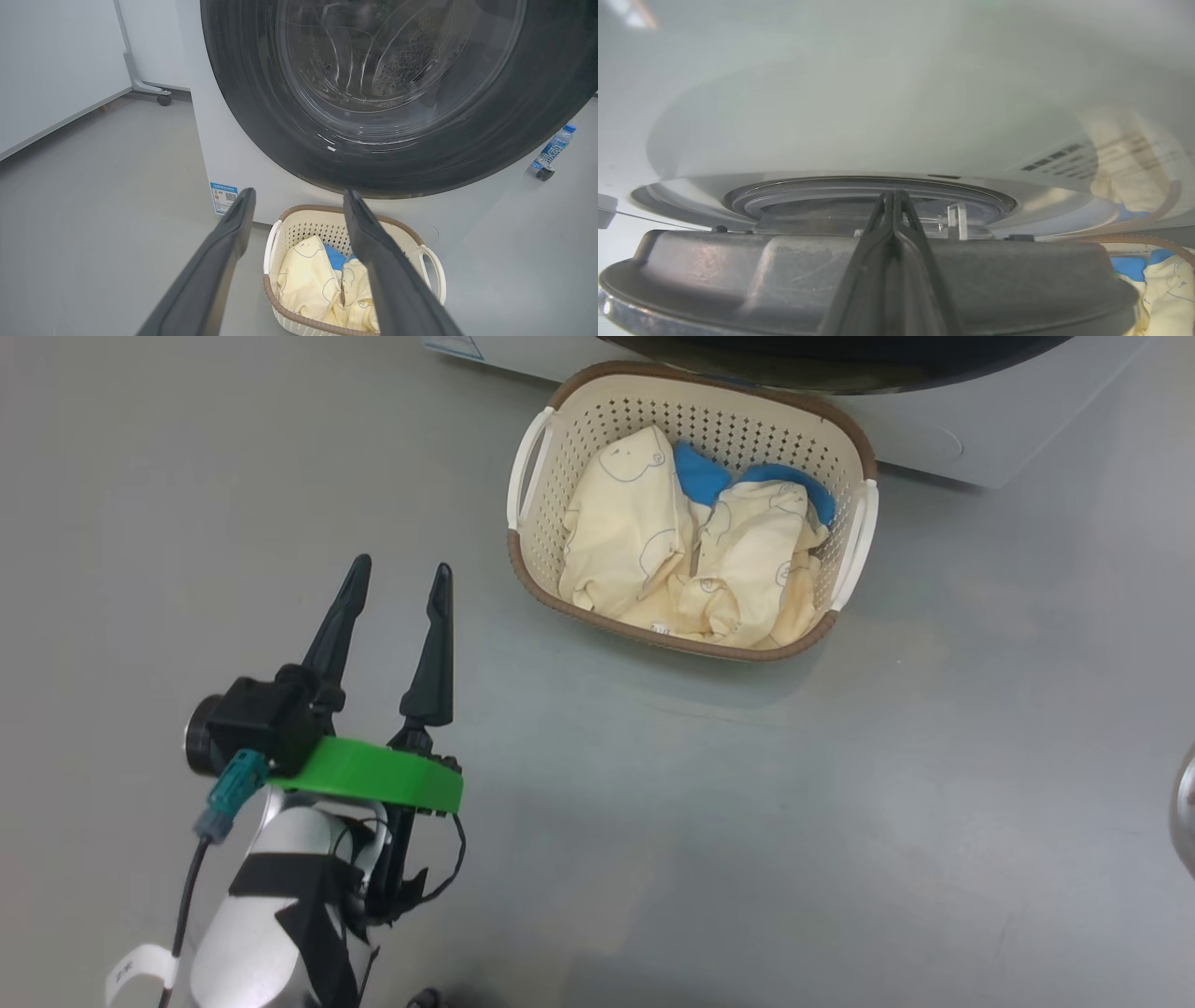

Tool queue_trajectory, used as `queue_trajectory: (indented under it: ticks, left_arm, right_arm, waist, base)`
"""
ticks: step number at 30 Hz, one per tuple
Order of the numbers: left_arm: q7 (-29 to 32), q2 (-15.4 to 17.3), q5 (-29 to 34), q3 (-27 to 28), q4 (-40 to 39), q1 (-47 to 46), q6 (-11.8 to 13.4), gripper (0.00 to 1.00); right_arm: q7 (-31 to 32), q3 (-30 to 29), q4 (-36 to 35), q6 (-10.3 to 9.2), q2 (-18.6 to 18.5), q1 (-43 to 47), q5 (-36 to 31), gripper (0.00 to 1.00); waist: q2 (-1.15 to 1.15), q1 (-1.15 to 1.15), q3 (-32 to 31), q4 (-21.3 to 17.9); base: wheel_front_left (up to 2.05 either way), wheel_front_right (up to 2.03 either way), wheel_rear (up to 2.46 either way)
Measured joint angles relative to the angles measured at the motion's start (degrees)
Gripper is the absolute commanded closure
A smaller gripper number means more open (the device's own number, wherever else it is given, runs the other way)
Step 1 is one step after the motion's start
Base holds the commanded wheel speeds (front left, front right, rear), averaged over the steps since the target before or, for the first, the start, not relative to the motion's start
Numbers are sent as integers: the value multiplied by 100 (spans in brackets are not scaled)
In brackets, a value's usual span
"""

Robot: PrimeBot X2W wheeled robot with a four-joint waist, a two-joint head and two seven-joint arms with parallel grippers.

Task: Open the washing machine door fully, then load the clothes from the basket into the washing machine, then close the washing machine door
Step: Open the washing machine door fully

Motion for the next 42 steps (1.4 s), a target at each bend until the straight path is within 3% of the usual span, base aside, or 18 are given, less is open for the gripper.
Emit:
queue_trajectory:
  ticks: [7,23,32,42]
  left_arm:
    - [0,0,0,0,-25,-1,1,0]
    - [0,0,168,99,-22,46,-8,0]
    - [0,1,266,166,3,235,-43,0]
    - [0,7,372,261,14,388,-66,0]
  right_arm:
    - [493,-19,7,-11,-19,9,152,100]
    - [1626,898,-398,-14,105,977,1188,100]
    - [1853,1505,-731,-14,137,1585,1815,100]
    - [1783,2555,-1200,-14,142,2245,2664,100]
  waist:
    - [0,0,-4,4]
    - [0,0,-469,-185]
    - [0,0,-769,-297]
    - [0,0,-1092,-428]
  base:
    - [0,0,0]
    - [0,0,0]
    - [0,0,0]
    - [0,0,0]
